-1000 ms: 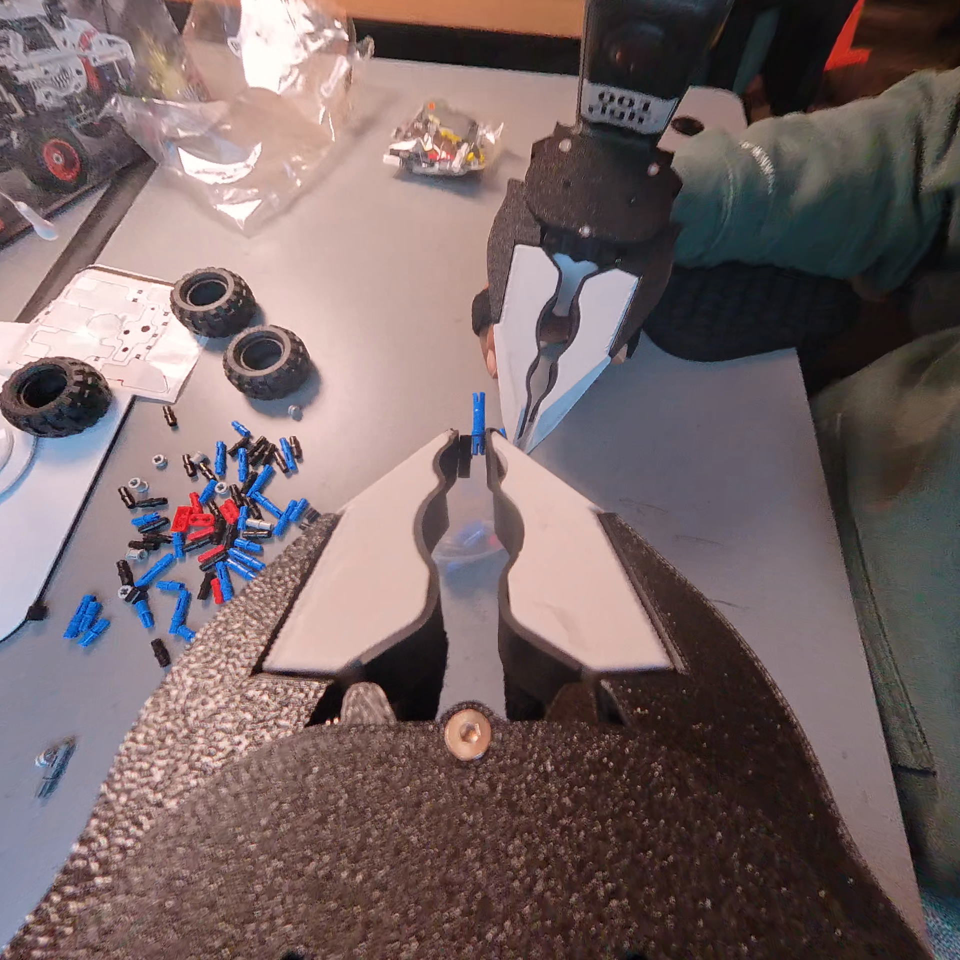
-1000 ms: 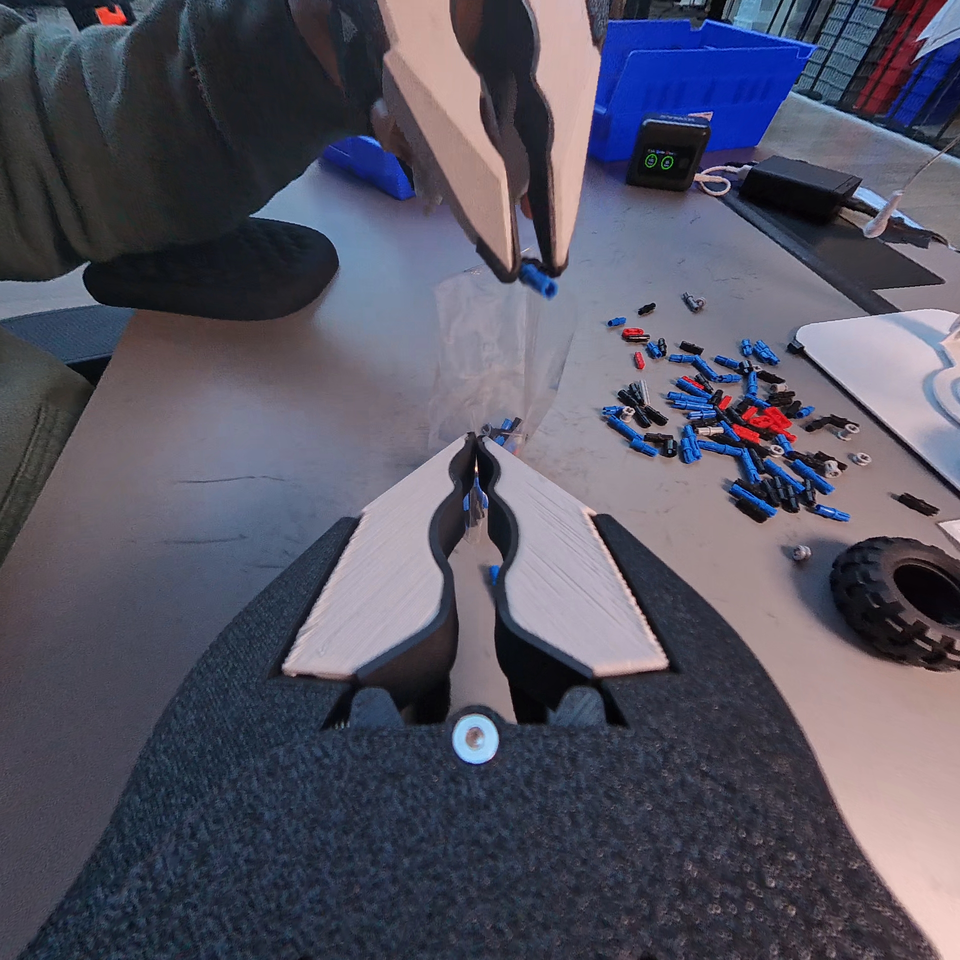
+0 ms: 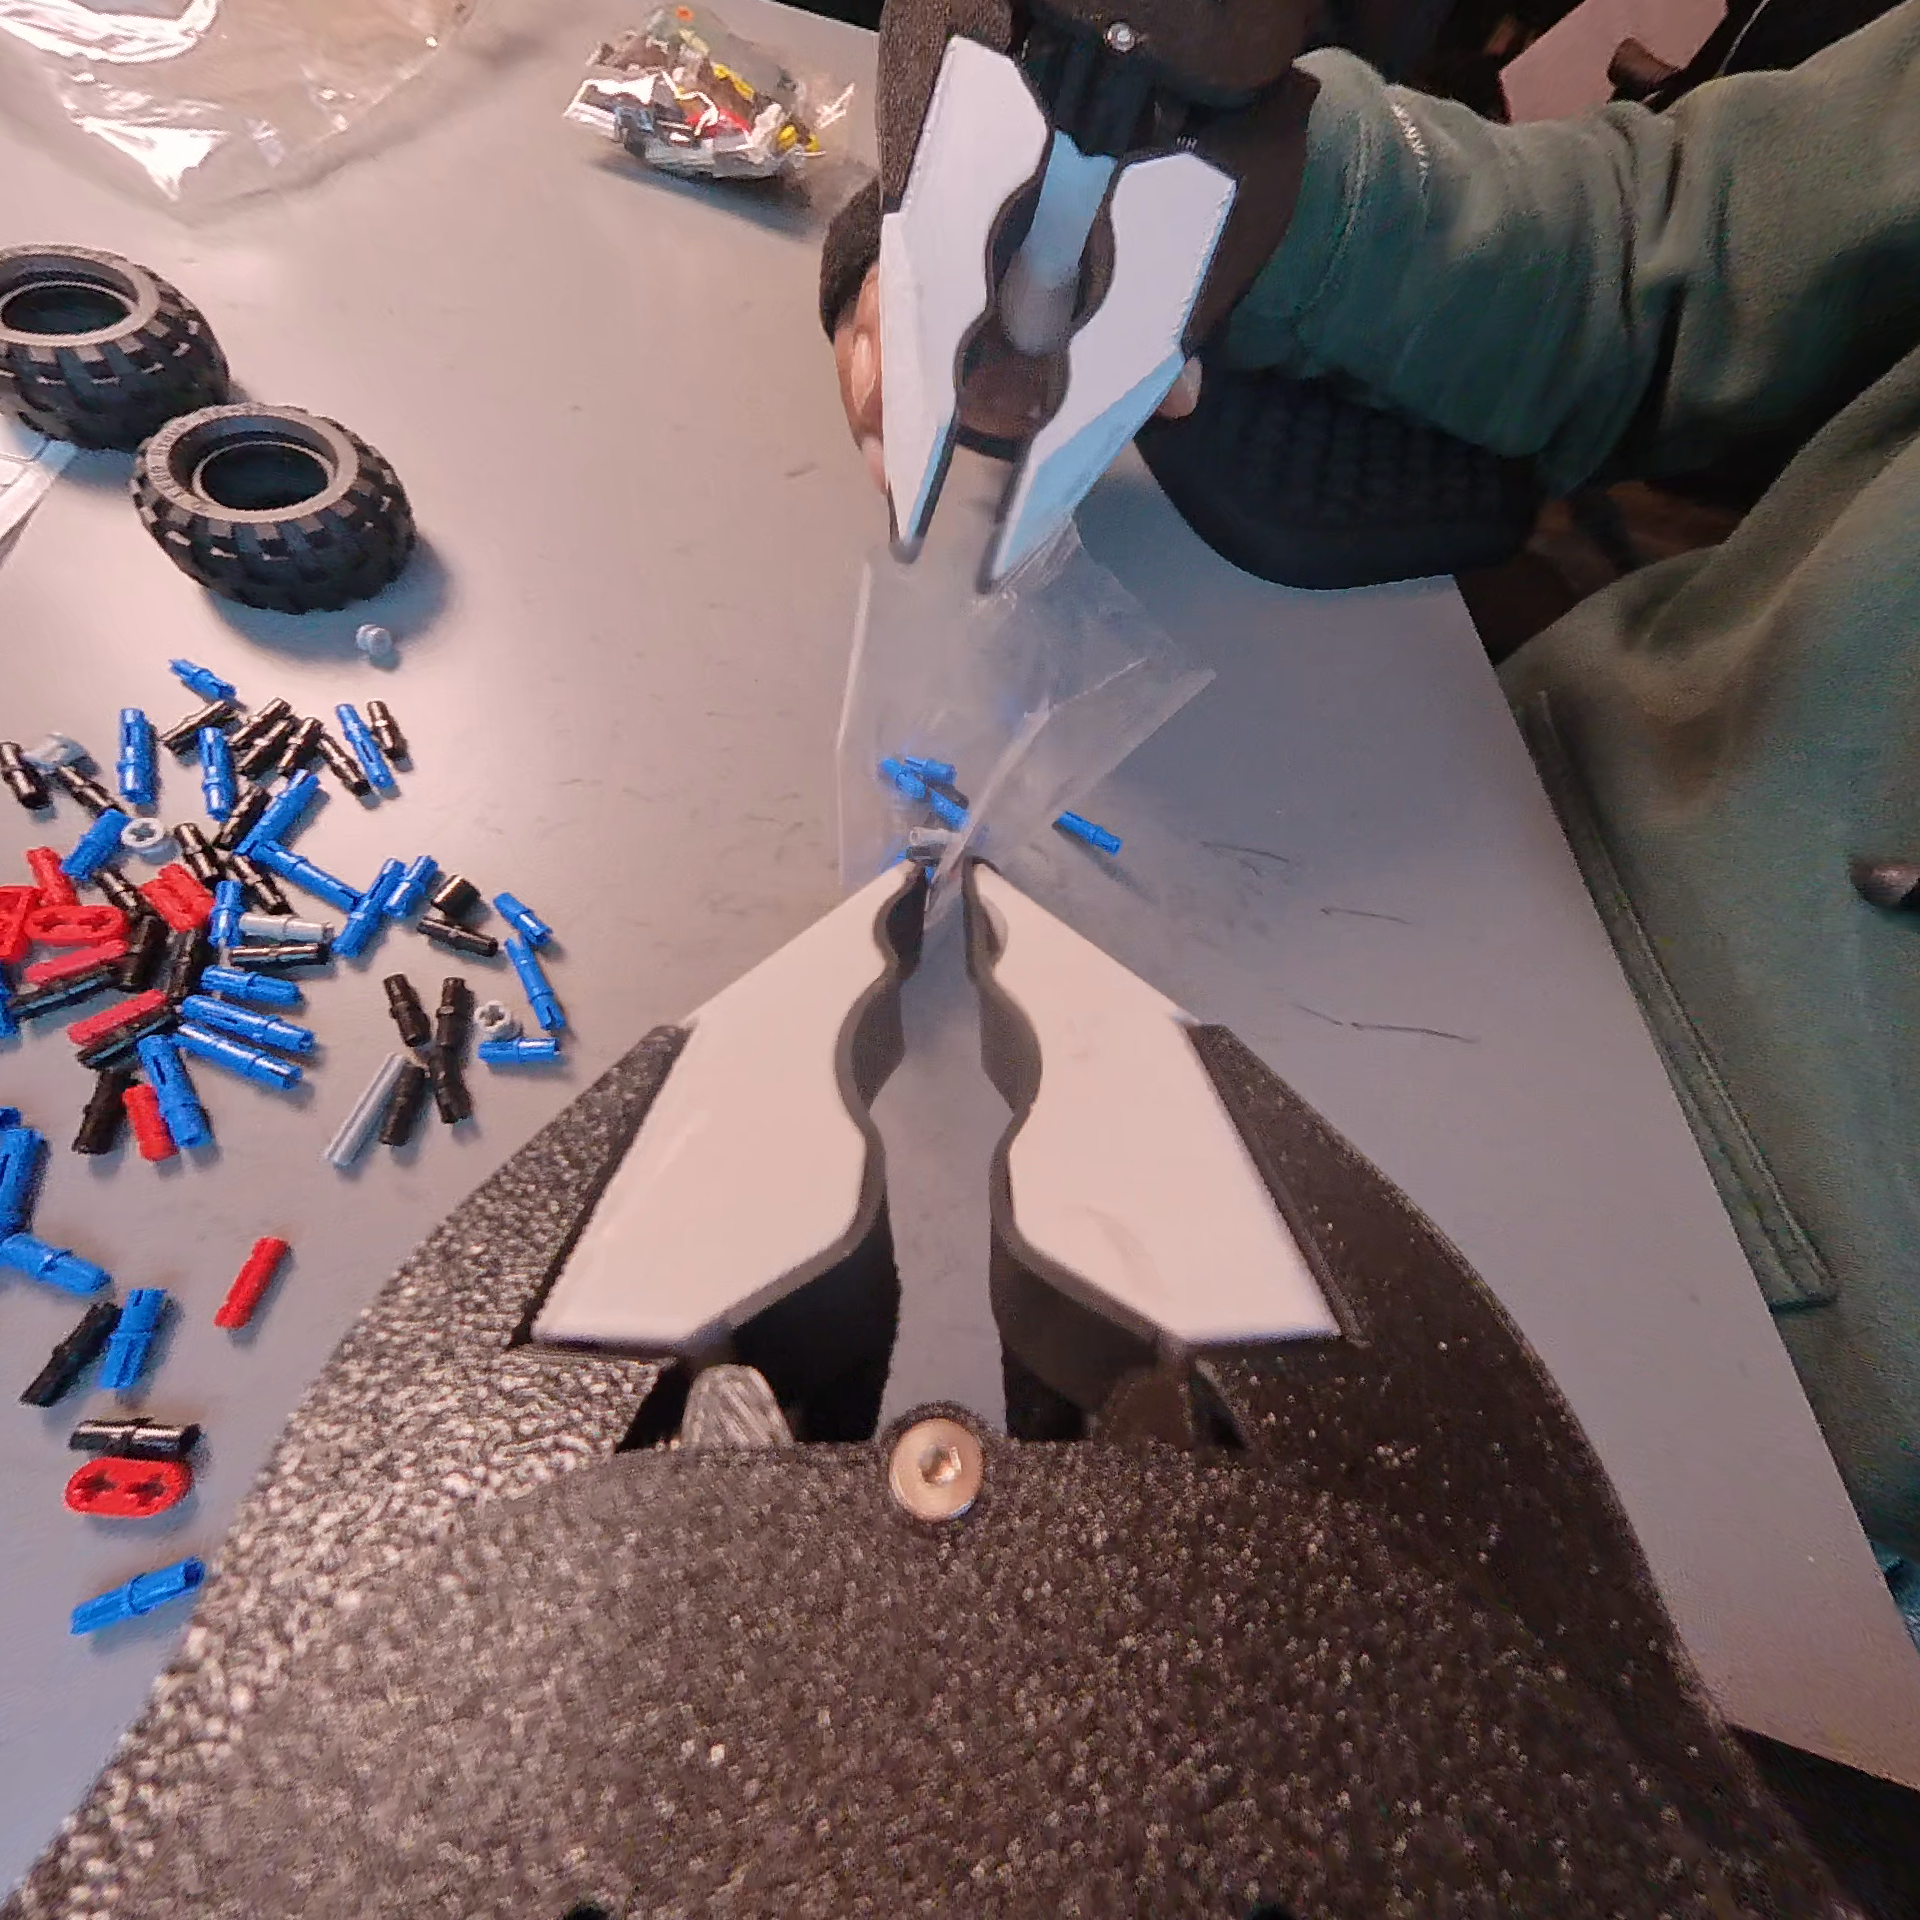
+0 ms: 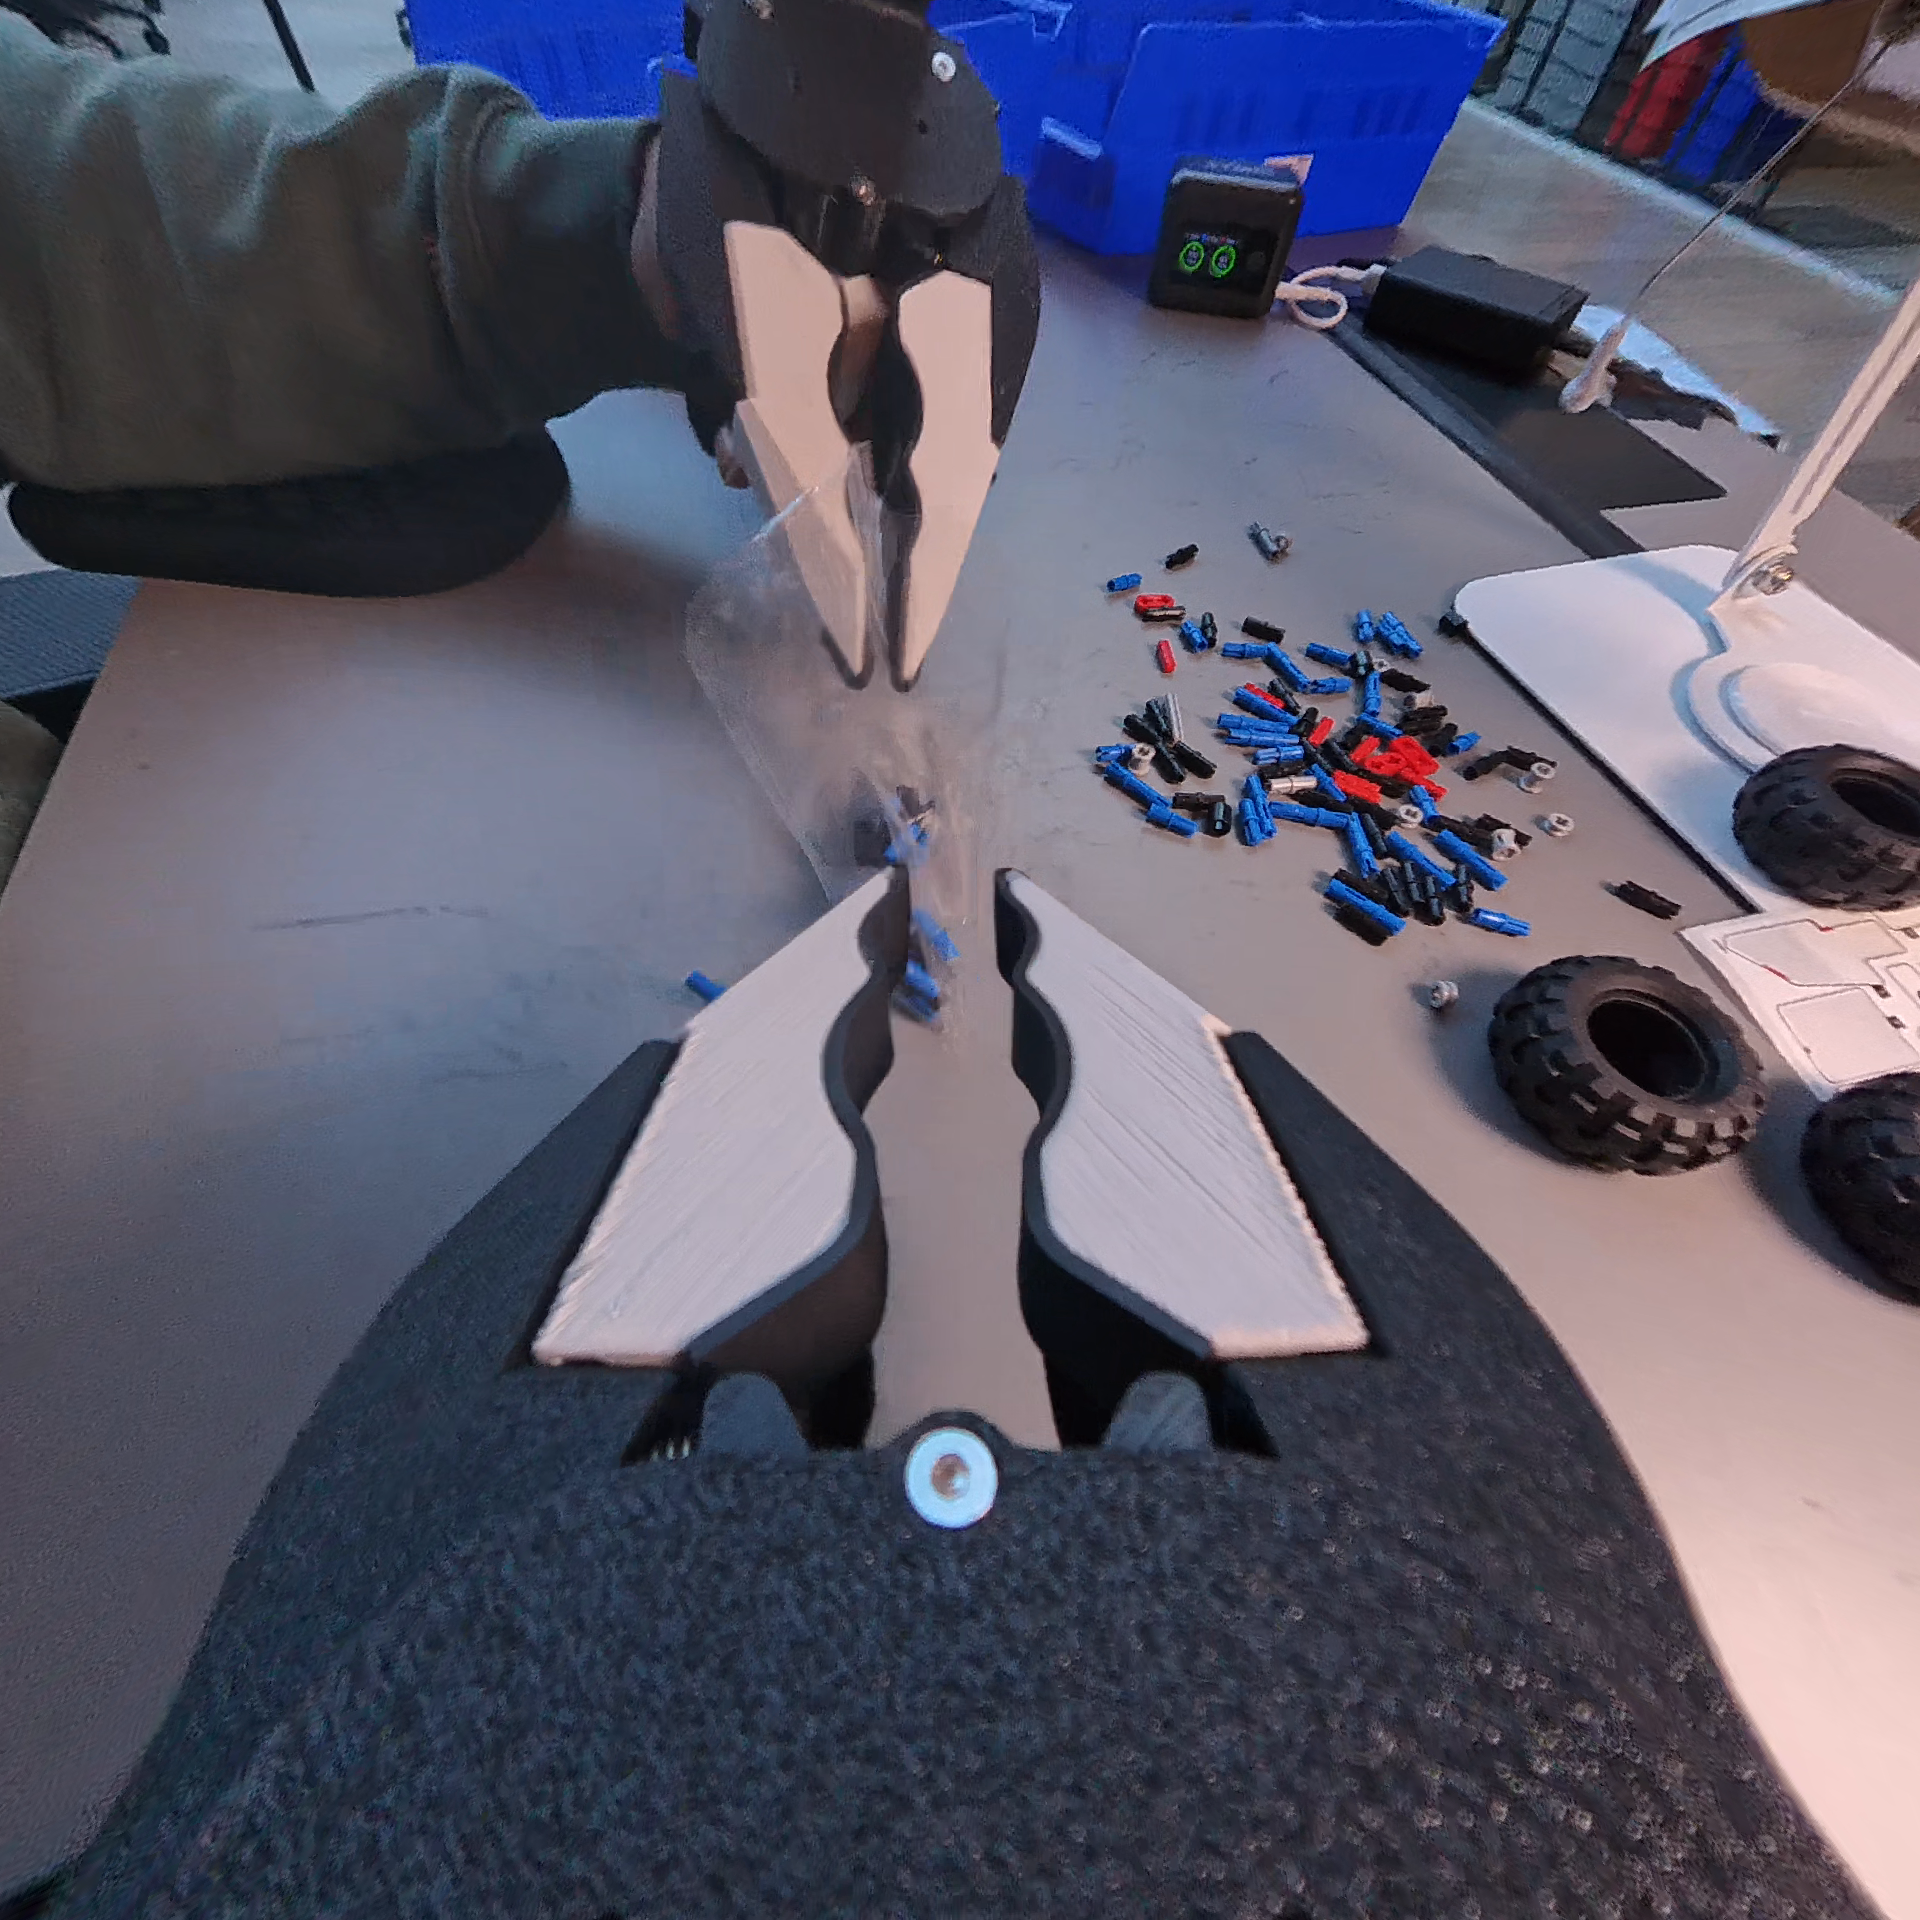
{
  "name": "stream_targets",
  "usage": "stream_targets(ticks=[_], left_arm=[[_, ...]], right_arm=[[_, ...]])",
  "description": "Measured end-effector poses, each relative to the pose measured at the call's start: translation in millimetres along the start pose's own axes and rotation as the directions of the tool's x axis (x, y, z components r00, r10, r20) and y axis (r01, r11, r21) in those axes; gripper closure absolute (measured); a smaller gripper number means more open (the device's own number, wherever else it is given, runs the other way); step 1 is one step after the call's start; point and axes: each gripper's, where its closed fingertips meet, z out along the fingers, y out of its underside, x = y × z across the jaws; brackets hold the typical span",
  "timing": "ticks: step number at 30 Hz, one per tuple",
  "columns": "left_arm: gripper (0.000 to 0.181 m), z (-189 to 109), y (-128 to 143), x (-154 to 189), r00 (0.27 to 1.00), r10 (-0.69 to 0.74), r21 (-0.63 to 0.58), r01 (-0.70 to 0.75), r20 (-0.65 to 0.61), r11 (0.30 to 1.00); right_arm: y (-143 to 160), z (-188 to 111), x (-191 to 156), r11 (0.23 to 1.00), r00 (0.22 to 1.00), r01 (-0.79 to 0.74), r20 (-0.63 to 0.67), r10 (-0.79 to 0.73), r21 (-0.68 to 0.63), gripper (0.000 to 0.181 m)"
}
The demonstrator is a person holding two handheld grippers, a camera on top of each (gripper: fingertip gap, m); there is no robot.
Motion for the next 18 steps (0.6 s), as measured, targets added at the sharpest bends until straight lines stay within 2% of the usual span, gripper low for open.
stream_targets(ticks=[3,6,7,8,10,12,15,17,18], left_arm=[[0.181,0.0,1.3,-1.6,0.999,0.019,-0.007,-0.018,0.039,1.0],[0.181,-1.7,1.5,-2.5,0.997,0.025,-0.013,-0.024,0.067,1.0],[0.181,-2.3,1.4,-2.6,0.997,0.025,-0.01,-0.025,0.073,1.0],[0.181,-2.9,1.9,-2.6,0.997,0.022,-0.01,-0.021,0.075,1.0],[0.181,-5.2,2.4,-4.8,0.996,0.013,-0.007,-0.012,0.092,1.0],[0.181,-7.9,2.4,-5.0,0.995,0.007,-0.001,-0.007,0.101,1.0],[0.181,-9.4,1.3,-2.0,0.994,0.016,0.007,-0.017,0.105,1.0],[0.181,-8.6,1.7,-0.5,0.995,0.02,0.003,-0.02,0.103,1.0],[0.181,-8.0,2.3,-0.4,0.994,0.021,0.001,-0.021,0.103,1.0]], right_arm=[[32.6,-14.7,-19.5,0.982,0.987,0.024,0.158,0.007,-0.189,0.156],[67.6,-11.8,-33.5,0.933,0.975,0.119,0.215,-0.046,-0.34,0.152],[75.9,-6.8,-35.0,0.914,0.974,0.144,0.218,-0.064,-0.378,0.154],[68.9,-3.0,-33.4,0.925,0.977,0.14,0.202,-0.071,-0.353,0.179],[67.6,-4.3,-34.7,0.911,0.97,0.163,0.229,-0.078,-0.379,0.181],[34.7,-5.2,-39.4,0.959,0.964,0.166,0.243,-0.108,-0.23,0.181],[-45.5,-11.6,-14.8,0.987,0.987,0.149,0.057,-0.153,0.067,0.181],[-76.9,-12.1,0.3,0.98,0.989,0.149,-0.02,-0.148,0.13,0.181],[-78.9,-6.7,4.9,0.983,0.987,0.16,-0.029,-0.158,0.093,0.181]])
